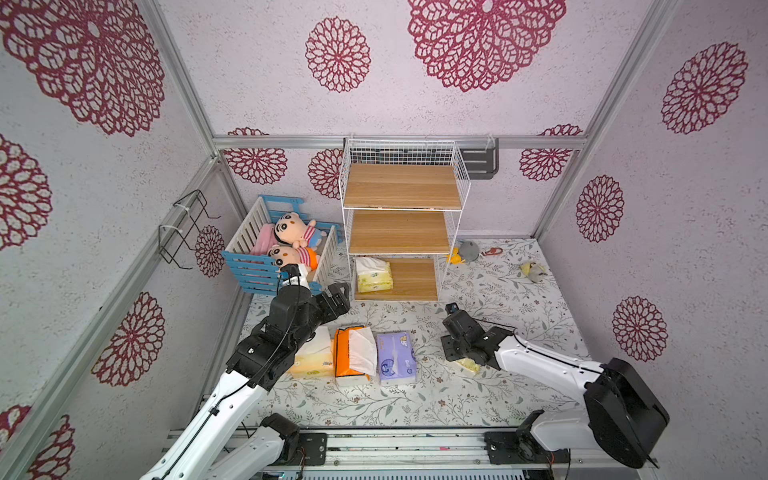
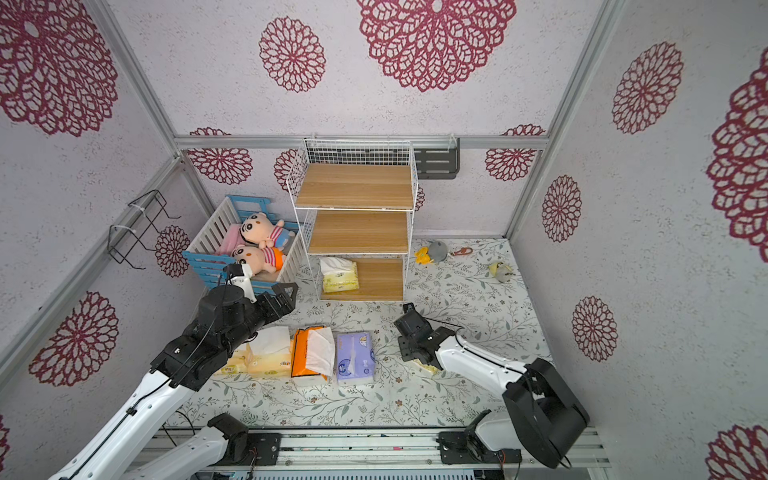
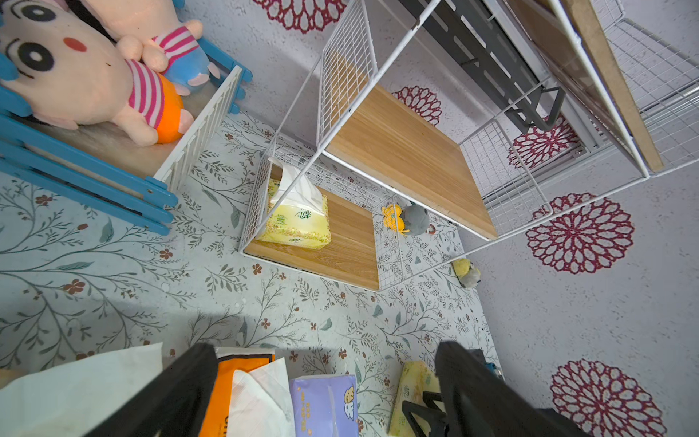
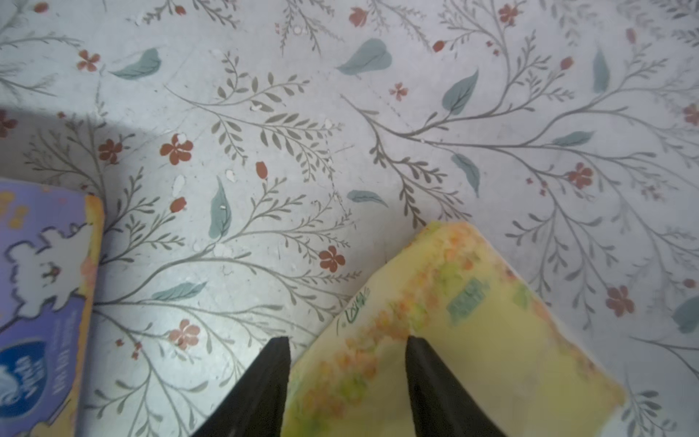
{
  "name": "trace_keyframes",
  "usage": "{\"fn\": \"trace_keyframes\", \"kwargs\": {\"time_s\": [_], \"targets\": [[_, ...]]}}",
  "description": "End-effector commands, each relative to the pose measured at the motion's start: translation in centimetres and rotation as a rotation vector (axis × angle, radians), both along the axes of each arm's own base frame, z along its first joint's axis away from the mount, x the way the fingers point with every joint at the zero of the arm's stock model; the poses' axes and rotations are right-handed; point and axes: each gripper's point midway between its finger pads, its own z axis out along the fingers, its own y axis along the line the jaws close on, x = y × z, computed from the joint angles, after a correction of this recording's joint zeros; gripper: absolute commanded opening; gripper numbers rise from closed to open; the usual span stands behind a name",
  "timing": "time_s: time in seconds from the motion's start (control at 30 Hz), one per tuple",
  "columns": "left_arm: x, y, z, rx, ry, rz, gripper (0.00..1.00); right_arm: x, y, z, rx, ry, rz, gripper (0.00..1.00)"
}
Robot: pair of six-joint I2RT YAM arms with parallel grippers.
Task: Remove the tissue boxes from the shelf
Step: Move the box of tissues to the center of the board.
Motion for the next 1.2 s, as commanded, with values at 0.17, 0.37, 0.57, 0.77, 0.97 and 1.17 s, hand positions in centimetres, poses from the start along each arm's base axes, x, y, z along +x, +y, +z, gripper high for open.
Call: {"fn": "trace_keyframes", "kwargs": {"time_s": [0.17,0.37,0.57,0.77,0.97,1.17], "targets": [[-0.1,-0.5,0.8,-0.009,-0.022,-0.012,0.97,0.9,2.2,6.0,0.184,-0.093,-0.005,0.61],[-0.4,0.1,1.1,-0.008,-0.055,0.002,0.97,2.3,9.8,12.9,0.581,-0.229,0.21,0.67],[-0.2,0.0,1.3,-0.016,-0.084,0.006,0.97,6.3,14.2,13.3,0.735,-0.268,0.216,0.68],[0.5,-0.3,1.4,-0.003,-0.084,-0.001,0.97,10.3,16.5,10.0,0.729,-0.288,0.187,0.68],[1.4,-0.5,0.6,0.016,-0.088,0.01,0.97,15.0,16.3,7.8,0.64,-0.344,0.086,0.69],[1.9,-0.7,-0.3,0.055,-0.074,0.003,0.97,18.9,15.3,5.7,0.607,-0.372,0.027,0.72]]}}
